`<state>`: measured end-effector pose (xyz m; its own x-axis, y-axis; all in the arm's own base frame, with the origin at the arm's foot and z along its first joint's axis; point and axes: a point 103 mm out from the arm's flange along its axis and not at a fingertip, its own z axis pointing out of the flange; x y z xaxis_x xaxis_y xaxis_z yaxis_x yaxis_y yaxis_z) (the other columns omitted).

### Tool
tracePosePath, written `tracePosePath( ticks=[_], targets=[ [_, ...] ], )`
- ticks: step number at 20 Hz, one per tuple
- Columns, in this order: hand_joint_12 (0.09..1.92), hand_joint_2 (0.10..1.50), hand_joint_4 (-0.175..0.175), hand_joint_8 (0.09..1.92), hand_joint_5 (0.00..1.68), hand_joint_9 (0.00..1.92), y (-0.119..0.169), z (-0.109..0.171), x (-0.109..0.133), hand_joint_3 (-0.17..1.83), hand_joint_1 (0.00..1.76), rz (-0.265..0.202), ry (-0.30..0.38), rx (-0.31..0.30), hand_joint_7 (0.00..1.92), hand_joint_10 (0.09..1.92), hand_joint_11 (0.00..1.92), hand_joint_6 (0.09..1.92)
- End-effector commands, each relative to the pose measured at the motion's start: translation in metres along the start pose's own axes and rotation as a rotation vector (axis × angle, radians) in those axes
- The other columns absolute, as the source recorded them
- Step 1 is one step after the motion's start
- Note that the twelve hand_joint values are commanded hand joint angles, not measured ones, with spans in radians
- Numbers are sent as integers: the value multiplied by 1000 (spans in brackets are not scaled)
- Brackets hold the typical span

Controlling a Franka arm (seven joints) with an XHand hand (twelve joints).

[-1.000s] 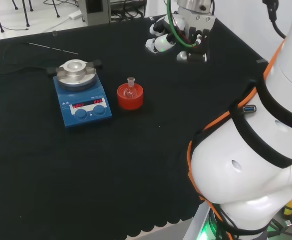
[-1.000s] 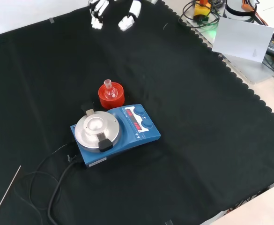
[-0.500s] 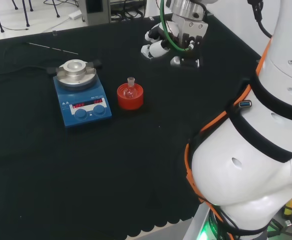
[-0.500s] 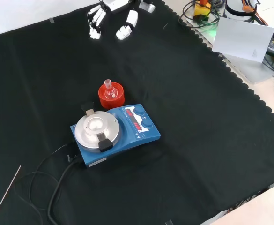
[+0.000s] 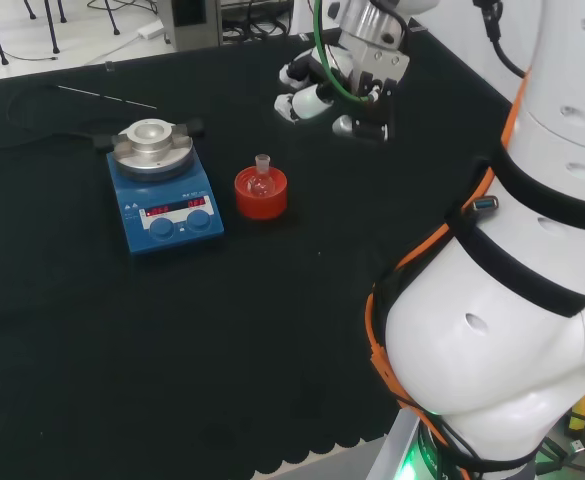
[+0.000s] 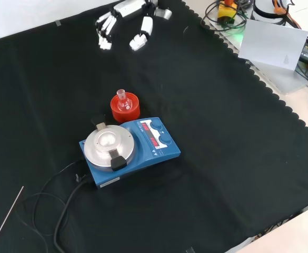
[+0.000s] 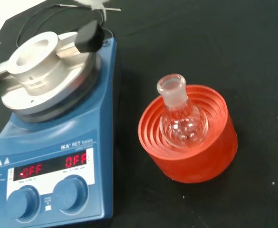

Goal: Pick up the round-bottom flask.

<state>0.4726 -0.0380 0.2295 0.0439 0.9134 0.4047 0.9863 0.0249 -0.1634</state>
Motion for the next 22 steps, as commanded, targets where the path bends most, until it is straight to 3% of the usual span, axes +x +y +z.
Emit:
tracePosePath(
  ticks=[1,7,16,22],
  targets=[
    [1337,755,-5,584,574,451,24,40,-10,663,845,-25,90,26,355,593,0,87],
    [1336,720,-6,579,574,454,30,53,-11,698,869,-58,94,42,352,592,0,87],
    [1339,677,-6,569,559,456,33,65,-13,735,893,-52,99,55,333,591,0,87],
    [1340,660,-6,568,541,456,39,80,-24,746,857,-42,140,60,330,591,0,87]
  ],
)
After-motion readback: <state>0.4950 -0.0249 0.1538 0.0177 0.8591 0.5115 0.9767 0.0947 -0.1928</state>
